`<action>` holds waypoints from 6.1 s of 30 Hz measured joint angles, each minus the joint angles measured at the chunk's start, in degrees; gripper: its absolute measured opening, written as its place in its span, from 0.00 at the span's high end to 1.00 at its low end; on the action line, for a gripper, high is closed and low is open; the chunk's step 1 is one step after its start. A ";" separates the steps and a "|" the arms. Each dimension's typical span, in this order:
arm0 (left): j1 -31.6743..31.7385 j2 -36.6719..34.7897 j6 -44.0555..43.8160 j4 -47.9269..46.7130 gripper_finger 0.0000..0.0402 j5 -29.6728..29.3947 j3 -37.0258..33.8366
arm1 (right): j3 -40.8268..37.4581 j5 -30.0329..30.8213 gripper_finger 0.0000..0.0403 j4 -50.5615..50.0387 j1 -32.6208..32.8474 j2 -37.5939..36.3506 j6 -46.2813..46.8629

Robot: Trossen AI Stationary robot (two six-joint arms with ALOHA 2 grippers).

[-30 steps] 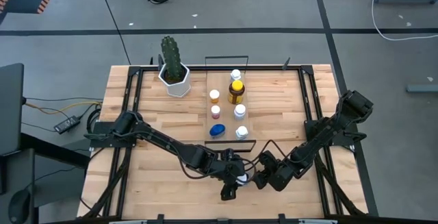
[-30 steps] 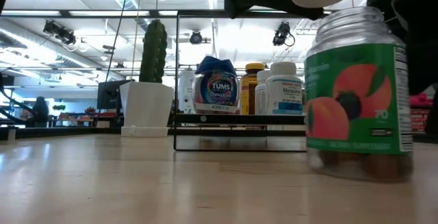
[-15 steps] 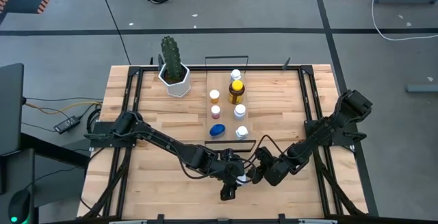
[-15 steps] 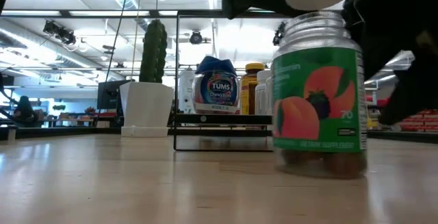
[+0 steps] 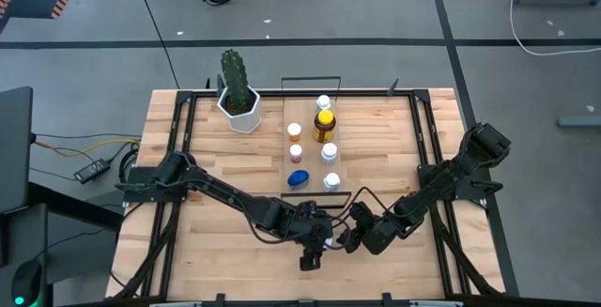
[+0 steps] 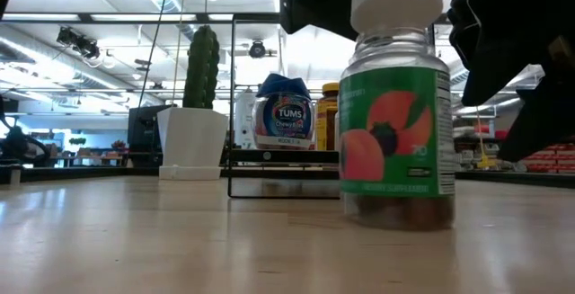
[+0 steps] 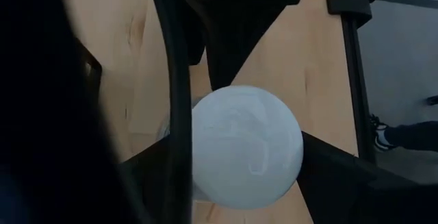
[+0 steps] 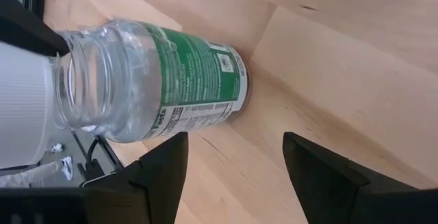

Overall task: Pick and place medicine bottles onto shelf by color
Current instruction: Close the lid of the green medicine bottle

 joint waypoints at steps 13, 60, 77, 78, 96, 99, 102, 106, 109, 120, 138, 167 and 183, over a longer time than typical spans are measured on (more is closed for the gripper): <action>0.72 0.00 -0.40 0.00 0.36 -0.02 0.00 | 0.00 -2.07 0.39 1.30 0.05 -0.32 0.17; 0.66 -0.79 -1.59 -4.68 0.37 -2.86 -0.04 | 6.03 4.94 0.39 -5.46 0.04 -7.91 -5.55; -0.01 -1.25 -3.07 -4.13 0.39 -3.24 -0.07 | 6.03 4.81 0.39 -5.51 0.07 -7.89 -5.58; -0.11 -1.47 -3.06 -3.59 0.39 -3.25 -0.07 | 6.03 4.81 0.39 -5.49 0.07 -7.89 -5.62; 0.48 -3.61 -2.94 -8.31 0.38 -6.27 -0.04 | 6.03 4.63 0.39 -6.00 0.07 -7.89 -6.91; 0.65 -3.48 -2.96 -8.29 0.38 -6.33 -0.04 | 6.03 4.61 0.39 -6.03 0.07 -7.89 -6.91; 0.68 -3.28 -2.96 -8.37 0.38 -6.36 -0.04 | 6.03 4.49 0.39 -6.03 0.07 -7.89 -6.91; 0.68 -3.28 -2.99 -8.35 0.36 -6.44 -0.04 | 6.03 4.39 0.39 -6.03 0.07 -7.89 -6.92; 0.68 -3.28 -3.01 -8.33 0.36 -6.44 -0.04 | 6.03 4.39 0.39 -6.01 0.07 -7.89 -6.99; 0.66 -3.23 -3.05 -7.61 0.34 -6.49 -0.04 | 6.03 4.38 0.39 -6.01 0.07 -7.89 -7.01; 0.66 -3.19 -4.47 -7.52 0.28 -6.49 -0.04 | 6.03 4.37 0.39 -5.97 0.07 -7.89 -6.86; -6.18 -4.90 6.12 -2.49 0.29 -13.53 -0.04 | 6.01 0.68 0.39 -6.36 4.32 -7.87 -12.31; -5.39 -2.54 19.54 -1.46 0.20 -16.59 -0.04 | 6.01 0.93 0.39 -7.56 7.58 -7.87 -8.04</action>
